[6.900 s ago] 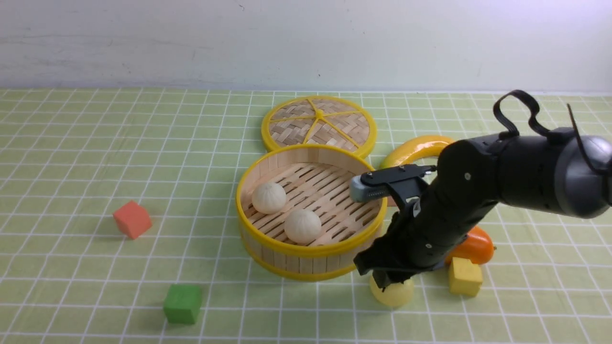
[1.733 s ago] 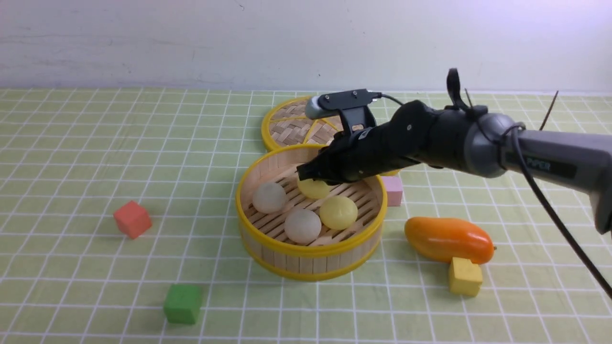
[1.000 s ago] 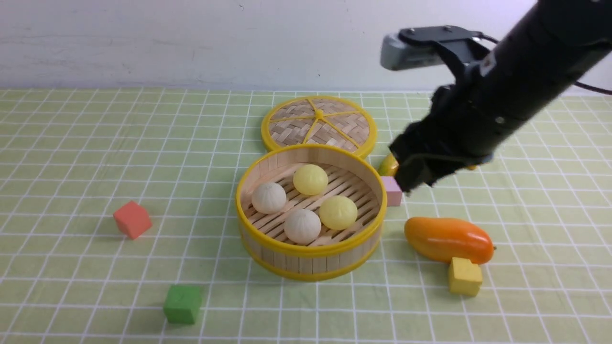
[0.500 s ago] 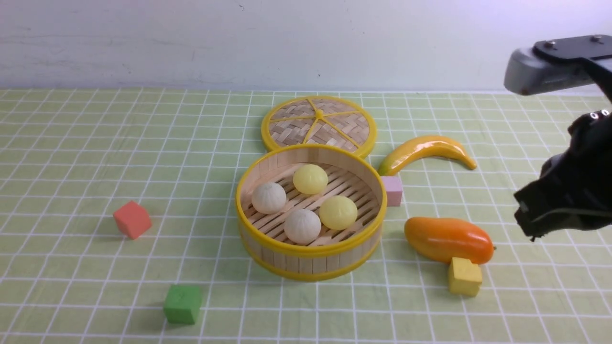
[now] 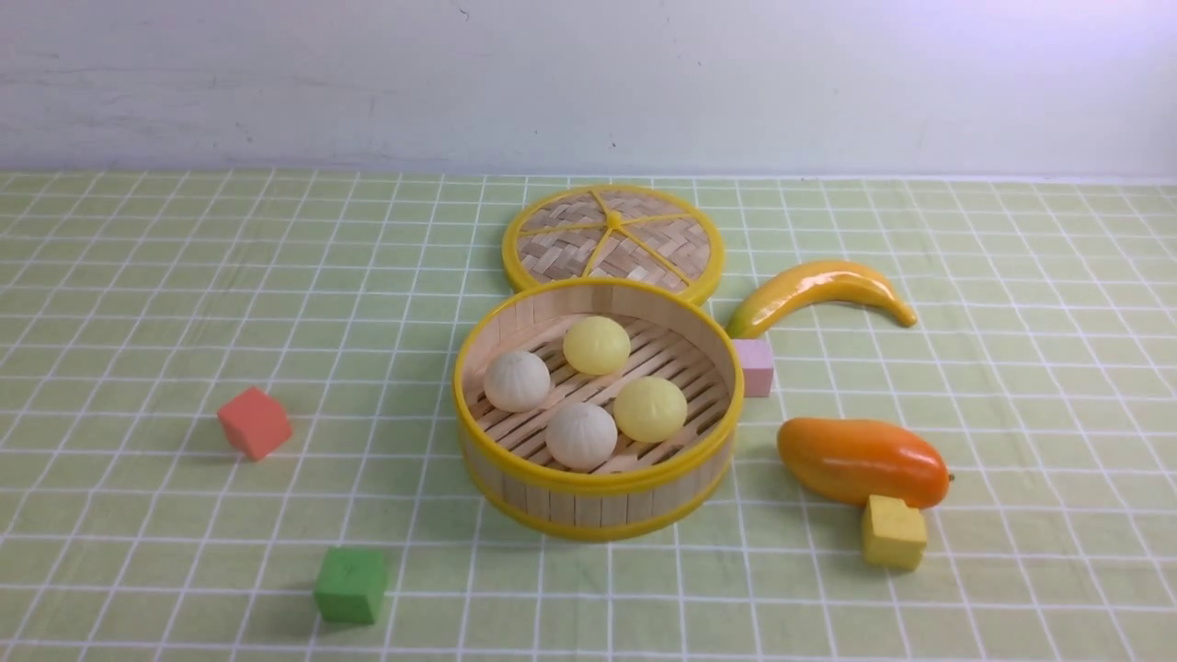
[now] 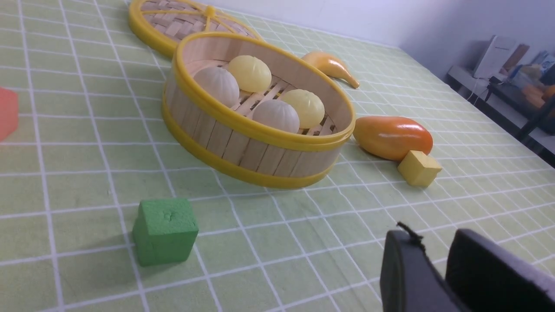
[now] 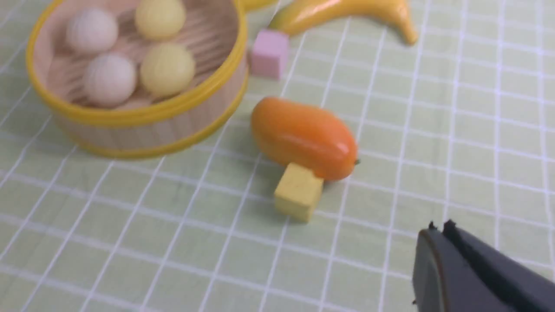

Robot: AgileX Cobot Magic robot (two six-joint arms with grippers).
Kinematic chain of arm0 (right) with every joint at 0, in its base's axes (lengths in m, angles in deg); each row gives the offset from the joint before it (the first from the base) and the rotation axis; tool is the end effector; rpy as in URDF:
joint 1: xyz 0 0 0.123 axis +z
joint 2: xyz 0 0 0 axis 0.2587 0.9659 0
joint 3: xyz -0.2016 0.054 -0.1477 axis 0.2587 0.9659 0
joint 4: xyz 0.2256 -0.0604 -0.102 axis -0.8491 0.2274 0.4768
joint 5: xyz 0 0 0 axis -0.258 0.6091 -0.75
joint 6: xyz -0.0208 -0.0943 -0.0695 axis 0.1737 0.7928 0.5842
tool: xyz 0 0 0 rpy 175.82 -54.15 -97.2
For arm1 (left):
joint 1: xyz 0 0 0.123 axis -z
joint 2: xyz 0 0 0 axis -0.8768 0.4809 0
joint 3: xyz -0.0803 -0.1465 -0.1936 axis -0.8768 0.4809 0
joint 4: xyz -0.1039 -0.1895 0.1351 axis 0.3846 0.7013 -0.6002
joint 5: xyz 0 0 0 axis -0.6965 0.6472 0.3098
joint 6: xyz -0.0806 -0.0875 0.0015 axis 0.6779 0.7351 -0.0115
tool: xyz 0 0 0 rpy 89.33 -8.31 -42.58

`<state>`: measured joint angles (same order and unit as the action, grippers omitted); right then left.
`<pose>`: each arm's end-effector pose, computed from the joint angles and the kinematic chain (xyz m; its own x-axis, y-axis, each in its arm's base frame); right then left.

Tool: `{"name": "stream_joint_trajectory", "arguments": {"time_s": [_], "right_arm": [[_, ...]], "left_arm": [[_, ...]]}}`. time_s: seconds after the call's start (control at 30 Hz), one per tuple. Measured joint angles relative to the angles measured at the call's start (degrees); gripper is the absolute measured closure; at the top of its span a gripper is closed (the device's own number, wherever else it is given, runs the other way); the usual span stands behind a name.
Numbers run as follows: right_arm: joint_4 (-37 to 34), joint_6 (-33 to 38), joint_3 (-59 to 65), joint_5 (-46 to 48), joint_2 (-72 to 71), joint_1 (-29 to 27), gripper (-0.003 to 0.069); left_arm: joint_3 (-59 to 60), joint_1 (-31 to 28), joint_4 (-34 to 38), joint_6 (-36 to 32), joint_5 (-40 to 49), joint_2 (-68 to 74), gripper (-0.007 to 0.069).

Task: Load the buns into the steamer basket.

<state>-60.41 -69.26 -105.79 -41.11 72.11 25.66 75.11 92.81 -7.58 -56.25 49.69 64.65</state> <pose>0.1505 0.0304 0.2695 -0.4248 -0.0745 -0.9022 -0.1974 0.9803 0.0120 0.1020 -0.0699 0.2119 -0.3179 -0.2499 -0.9146 0.4811 0.7887 -0.3827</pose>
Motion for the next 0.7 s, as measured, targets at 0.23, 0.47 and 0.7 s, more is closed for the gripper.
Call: {"name": "stream_joint_trajectory", "arguments": {"time_s": [0.23,0.47,0.7], "right_arm": [[0.7,-4.37,28.29,-12.71,-26.41,-7.46,0.0679],[3.13,-10.56,29.45,-8.65,-28.74,-8.31,0.0678],[3.72,-11.06,29.45,-8.65,-28.74,-8.31,0.0675]], "left_arm": [[0.0,0.0,0.0,0.0,0.55,0.0,0.047],[0.05,-0.07,-0.01,0.0,0.87,0.06,0.0465],[0.05,-0.07,-0.01,0.0,0.91,0.06,0.0459]]}}
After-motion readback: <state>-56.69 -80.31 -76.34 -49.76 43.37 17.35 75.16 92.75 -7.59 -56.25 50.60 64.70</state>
